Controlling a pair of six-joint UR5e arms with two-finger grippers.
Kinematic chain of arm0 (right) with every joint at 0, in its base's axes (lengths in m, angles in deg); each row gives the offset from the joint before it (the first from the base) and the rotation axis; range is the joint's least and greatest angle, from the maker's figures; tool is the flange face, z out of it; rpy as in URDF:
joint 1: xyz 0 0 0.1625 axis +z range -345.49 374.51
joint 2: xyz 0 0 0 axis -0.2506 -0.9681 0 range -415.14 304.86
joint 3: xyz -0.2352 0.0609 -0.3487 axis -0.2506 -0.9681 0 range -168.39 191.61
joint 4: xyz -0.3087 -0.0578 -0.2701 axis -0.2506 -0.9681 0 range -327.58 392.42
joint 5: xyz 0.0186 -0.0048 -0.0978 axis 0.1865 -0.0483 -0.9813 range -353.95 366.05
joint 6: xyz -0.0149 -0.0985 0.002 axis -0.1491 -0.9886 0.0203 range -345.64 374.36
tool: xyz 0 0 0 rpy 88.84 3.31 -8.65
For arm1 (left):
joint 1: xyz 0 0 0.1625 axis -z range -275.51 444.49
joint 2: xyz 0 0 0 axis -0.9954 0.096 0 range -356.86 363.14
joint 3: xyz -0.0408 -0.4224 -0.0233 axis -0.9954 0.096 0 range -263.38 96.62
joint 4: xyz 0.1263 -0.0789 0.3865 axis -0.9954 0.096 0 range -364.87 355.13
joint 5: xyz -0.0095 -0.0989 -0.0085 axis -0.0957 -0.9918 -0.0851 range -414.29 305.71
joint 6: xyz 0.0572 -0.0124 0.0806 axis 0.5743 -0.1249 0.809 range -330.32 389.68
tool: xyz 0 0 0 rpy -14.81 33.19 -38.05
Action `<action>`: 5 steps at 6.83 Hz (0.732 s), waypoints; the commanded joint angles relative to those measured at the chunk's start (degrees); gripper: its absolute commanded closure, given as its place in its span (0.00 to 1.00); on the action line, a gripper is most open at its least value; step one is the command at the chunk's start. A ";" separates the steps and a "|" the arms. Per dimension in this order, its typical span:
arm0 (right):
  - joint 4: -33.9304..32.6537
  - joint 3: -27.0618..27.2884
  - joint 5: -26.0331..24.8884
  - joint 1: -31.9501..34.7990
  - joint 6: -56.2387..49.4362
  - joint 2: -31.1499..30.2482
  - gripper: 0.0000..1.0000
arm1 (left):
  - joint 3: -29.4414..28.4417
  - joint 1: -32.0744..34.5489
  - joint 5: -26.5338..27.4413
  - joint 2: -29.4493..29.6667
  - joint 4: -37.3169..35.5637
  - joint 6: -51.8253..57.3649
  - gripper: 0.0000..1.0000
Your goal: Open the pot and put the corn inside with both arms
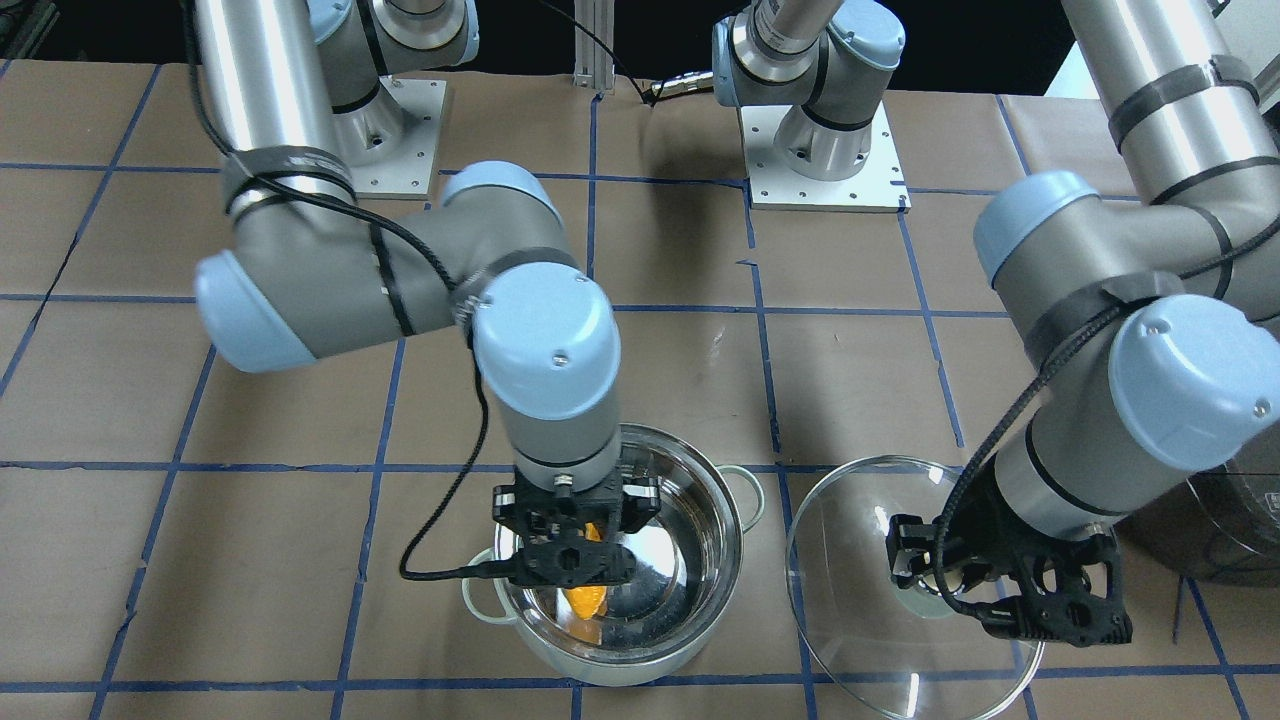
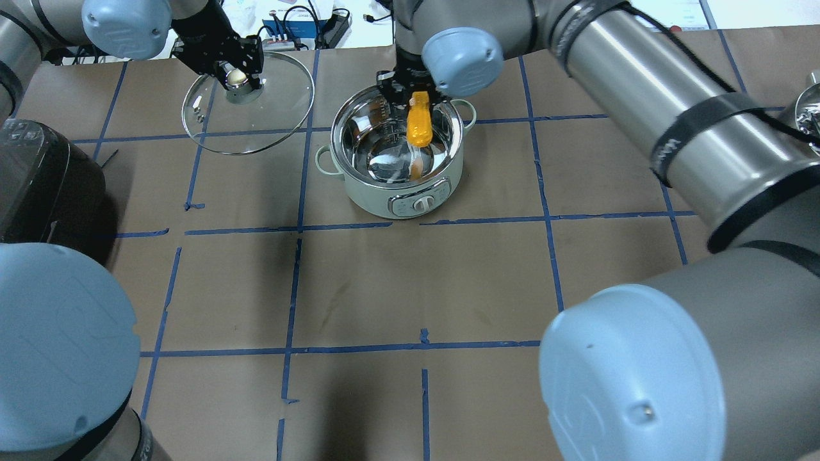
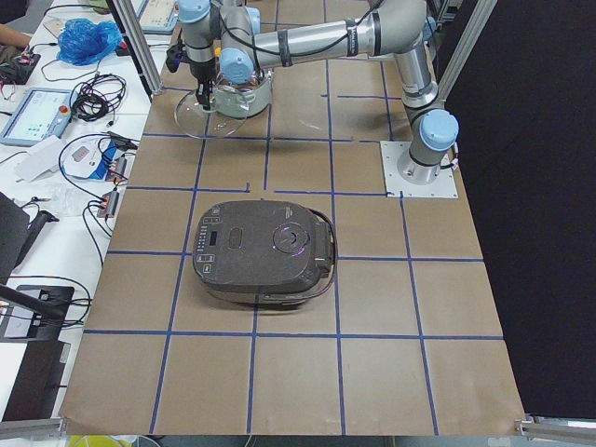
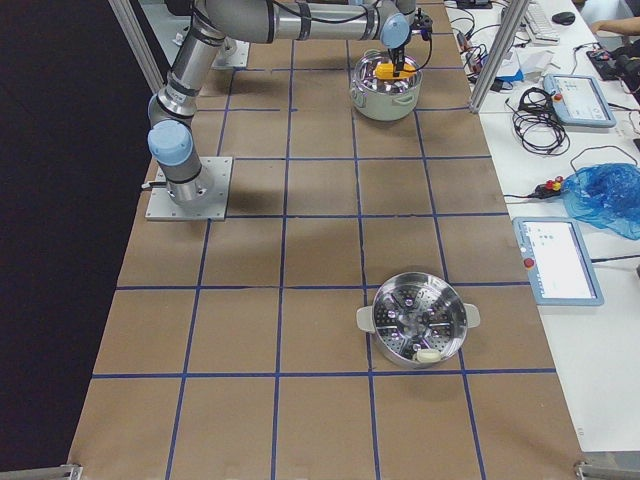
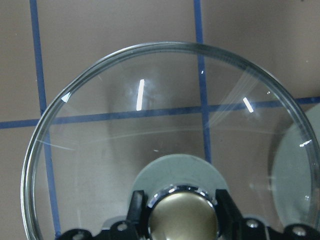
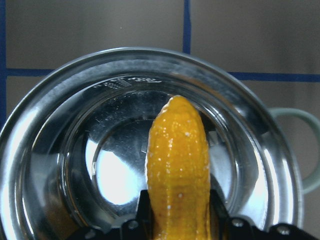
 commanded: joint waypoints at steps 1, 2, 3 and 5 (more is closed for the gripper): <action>-3.91 0.17 -2.38 2.75 0.60 4.51 0.90 | 2.76 -2.12 0.13 4.25 -7.25 2.42 0.95; -7.25 2.54 -2.64 2.75 0.16 5.13 0.88 | 5.56 -2.38 0.48 4.70 -9.64 2.25 0.95; -8.24 3.69 -2.73 2.75 0.16 5.05 0.83 | 8.55 -2.56 0.48 4.62 -14.18 3.12 0.94; -7.99 3.62 -2.12 2.49 -1.59 4.35 0.00 | 11.29 -2.74 0.66 4.88 -16.43 4.00 0.84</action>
